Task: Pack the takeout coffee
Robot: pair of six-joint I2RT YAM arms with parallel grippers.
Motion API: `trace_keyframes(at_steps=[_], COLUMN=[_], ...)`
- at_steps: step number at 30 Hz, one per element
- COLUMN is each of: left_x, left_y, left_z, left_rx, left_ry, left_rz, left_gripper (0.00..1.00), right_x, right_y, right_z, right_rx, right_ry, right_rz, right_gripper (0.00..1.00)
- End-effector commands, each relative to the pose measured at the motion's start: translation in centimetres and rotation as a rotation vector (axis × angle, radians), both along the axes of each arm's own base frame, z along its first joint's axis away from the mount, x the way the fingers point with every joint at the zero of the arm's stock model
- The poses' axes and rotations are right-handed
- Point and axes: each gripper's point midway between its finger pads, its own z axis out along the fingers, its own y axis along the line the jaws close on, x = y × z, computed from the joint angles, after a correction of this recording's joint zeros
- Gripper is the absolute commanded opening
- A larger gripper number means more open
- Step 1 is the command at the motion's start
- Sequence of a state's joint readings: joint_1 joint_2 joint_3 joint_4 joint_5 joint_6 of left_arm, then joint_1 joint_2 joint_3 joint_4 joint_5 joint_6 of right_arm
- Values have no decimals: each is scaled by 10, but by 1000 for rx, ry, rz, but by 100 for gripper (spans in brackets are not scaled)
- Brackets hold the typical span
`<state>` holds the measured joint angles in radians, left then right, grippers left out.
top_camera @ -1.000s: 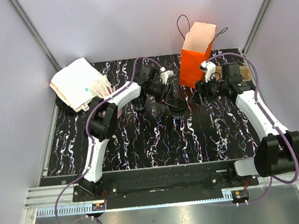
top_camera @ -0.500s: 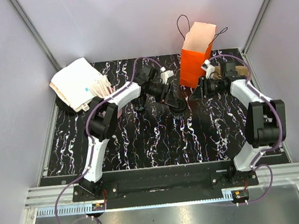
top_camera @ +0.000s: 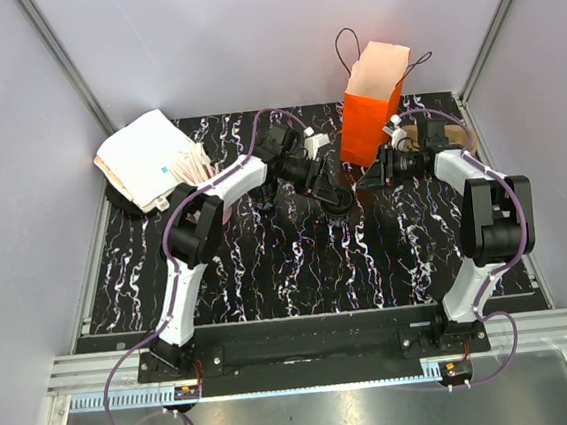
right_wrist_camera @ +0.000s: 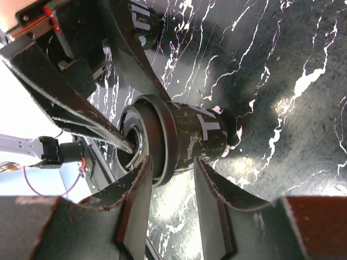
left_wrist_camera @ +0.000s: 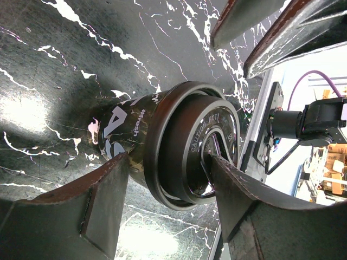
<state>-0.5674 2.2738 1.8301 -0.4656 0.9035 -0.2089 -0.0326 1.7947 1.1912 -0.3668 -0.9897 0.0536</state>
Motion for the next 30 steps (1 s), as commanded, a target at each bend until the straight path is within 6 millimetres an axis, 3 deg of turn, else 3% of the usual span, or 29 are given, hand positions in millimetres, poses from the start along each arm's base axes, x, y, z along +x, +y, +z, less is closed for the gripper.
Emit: trace_keyframes(at_steps=[1, 30], left_x=[-1, -1], left_y=[9, 10], left_z=[-43, -50], left_rx=[105, 119], left_ry=[29, 30], left_rz=[33, 36], left_gripper=[62, 61], right_x=[12, -7], right_y=[8, 34], right_z=[9, -26], right_rx=[54, 22], right_ry=[-17, 57], right_rz=[16, 54], right_gripper=[42, 34])
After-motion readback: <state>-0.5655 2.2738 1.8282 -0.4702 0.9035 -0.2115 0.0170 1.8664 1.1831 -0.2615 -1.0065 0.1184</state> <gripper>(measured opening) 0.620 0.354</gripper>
